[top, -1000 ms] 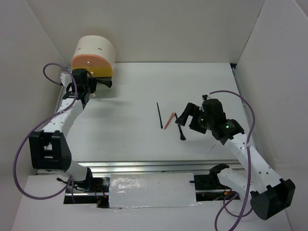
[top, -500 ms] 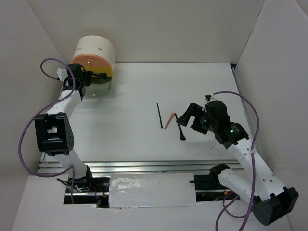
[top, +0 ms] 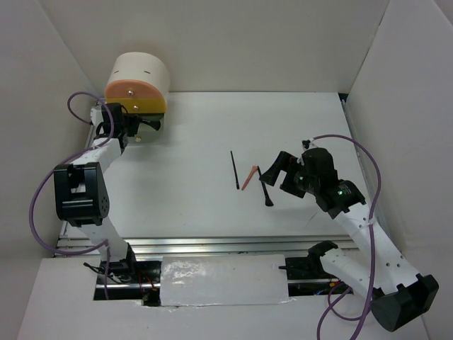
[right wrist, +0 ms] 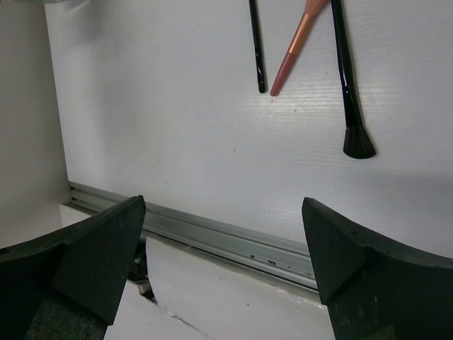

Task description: Organize the makeup

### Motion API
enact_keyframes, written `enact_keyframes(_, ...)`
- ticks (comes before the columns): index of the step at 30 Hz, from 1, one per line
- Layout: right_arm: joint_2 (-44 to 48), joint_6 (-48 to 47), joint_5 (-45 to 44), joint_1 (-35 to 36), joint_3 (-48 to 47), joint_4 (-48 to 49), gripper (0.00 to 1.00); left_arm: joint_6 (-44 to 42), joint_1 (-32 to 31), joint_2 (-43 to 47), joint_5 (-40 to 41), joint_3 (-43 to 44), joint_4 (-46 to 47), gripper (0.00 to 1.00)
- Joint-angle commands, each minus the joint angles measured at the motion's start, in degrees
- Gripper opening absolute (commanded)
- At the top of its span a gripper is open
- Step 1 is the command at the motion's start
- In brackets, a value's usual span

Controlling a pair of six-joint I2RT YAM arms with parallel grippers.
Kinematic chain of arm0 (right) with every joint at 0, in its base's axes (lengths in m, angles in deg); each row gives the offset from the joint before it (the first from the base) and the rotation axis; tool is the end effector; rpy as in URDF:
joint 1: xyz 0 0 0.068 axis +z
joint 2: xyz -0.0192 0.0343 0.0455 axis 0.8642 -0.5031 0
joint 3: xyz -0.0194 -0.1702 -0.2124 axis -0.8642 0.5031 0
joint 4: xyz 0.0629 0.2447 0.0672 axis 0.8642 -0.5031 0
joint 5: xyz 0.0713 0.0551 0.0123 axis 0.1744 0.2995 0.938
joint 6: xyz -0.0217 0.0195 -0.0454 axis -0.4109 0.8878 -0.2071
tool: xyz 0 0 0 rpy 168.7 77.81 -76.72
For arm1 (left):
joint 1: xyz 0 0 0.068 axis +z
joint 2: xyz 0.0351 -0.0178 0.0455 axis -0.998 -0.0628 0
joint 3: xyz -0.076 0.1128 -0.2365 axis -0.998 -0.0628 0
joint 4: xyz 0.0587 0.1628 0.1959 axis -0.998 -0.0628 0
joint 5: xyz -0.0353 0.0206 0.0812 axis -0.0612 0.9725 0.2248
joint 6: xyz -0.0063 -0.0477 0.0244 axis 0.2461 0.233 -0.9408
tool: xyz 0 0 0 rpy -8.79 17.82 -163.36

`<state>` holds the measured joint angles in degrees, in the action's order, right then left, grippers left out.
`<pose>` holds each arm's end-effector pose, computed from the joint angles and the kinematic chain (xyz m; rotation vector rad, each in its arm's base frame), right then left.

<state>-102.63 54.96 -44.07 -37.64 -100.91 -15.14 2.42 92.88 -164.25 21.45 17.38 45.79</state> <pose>0.1638 0.0727 0.3069 0.2860 2.3068 0.7633 0.4056 0.0500 0.2510 -1.4112 1.4900 -0.6673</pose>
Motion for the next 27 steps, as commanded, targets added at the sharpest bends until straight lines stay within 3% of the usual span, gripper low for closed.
enact_keyframes(1, 0.48, 0.25, 0.08, 0.17, 0.1, 0.38, 1.0, -2.97, 1.16, 0.98, -2.93, 0.13, 3.9, 0.3)
enact_keyframes(14, 1.79, 0.16, 0.17, 0.17, 1.16, 0.03, 1.0, -2.62, 1.78, -1.49, -5.84, 0.58, 4.86, 0.33)
enact_keyframes(17, 2.15, 0.16, -0.09, 0.26, 1.33, -0.05, 1.0, -2.0, 1.78, -1.58, -5.84, -0.13, 5.13, 0.4)
enact_keyframes(20, 2.23, -0.1, -0.18, 0.26, 1.42, -0.32, 1.0, -1.83, 1.78, -1.75, -5.84, -0.04, 4.95, 0.55)
enact_keyframes(23, 2.5, -0.19, -0.44, 0.17, 1.42, -0.58, 1.0, -1.83, 1.78, -2.02, -5.76, 0.75, 4.08, 0.64)
enact_keyframes(27, 2.5, -0.1, -0.45, 0.17, 1.42, -0.49, 1.0, -1.56, 1.69, -0.97, -5.41, 0.93, 3.81, 0.67)
